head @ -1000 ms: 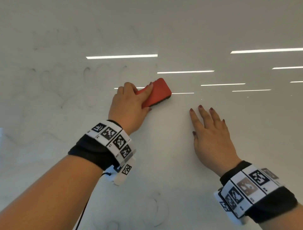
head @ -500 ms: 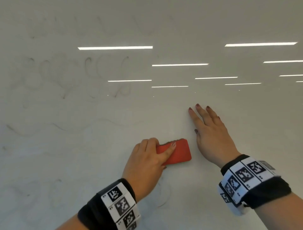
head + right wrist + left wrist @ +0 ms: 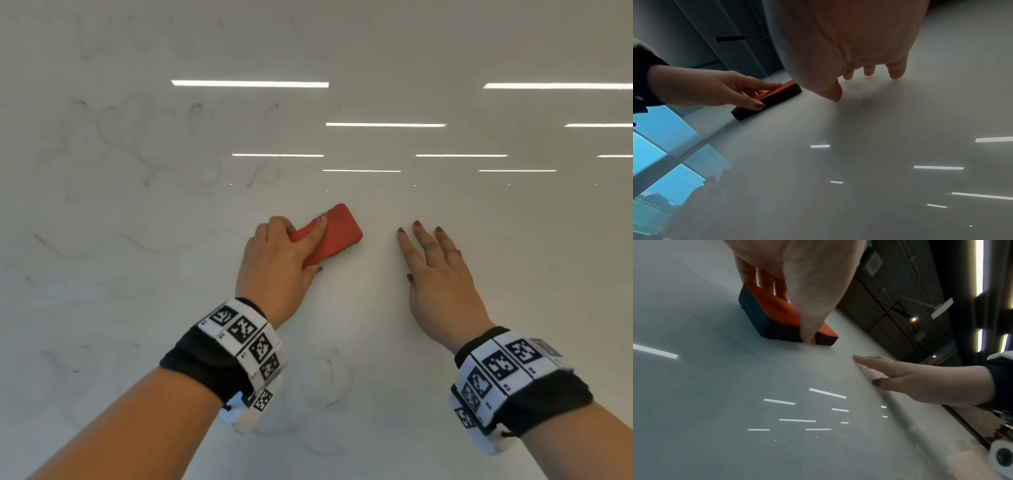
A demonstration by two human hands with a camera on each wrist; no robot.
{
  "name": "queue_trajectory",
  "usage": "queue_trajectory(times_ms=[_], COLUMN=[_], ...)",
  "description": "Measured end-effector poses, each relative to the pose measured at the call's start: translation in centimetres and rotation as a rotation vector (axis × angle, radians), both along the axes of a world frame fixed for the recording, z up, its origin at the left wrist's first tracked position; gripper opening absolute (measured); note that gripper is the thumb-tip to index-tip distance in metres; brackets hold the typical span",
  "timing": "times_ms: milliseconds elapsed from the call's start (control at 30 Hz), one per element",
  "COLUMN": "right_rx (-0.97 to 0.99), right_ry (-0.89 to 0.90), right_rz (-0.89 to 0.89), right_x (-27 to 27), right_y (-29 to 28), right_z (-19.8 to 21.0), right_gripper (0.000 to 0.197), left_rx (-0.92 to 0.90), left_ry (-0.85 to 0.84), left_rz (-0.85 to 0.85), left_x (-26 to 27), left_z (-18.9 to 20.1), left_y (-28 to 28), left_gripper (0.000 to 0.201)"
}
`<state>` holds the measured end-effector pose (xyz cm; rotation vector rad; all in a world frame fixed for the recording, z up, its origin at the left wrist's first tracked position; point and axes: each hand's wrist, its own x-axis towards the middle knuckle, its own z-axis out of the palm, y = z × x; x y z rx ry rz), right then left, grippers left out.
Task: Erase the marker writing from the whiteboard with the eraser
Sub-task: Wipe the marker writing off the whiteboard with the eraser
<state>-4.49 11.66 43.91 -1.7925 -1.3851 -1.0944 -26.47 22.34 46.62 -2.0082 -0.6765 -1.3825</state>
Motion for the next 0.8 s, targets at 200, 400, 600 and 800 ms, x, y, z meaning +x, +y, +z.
queue_trajectory(times_ms=[200, 400, 600, 800], right_rx=[0.046, -0.008, -0.042, -0.04], right_ry=[-0.056, -0.07, -0.079, -0.074], right_rz=[0.024, 0.048, 0.056, 0.044], right_x=[0.0, 0.3, 0.3, 0.3], right_y=[0.1, -0.4, -0.6, -0.6], right_z=[-2.8, -4.4, -5.2, -5.4], right_gripper=[0.082, 0.08, 0.081, 0.082], left_rx=[-0.006, -0.098, -0.1, -0.126], left_ry=[0.042, 0.13, 0.19, 0.079], left_rz=[-0.002, -0.037, -0.006, 0.04], left_x=[1.4, 1.9, 1.4, 0.1], left_z=[-5.6, -12.5, -14.5, -8.0], left_y=[-1.2, -2.4, -2.6, -1.5], left_gripper=[0.071, 0.072, 0.073, 0.07])
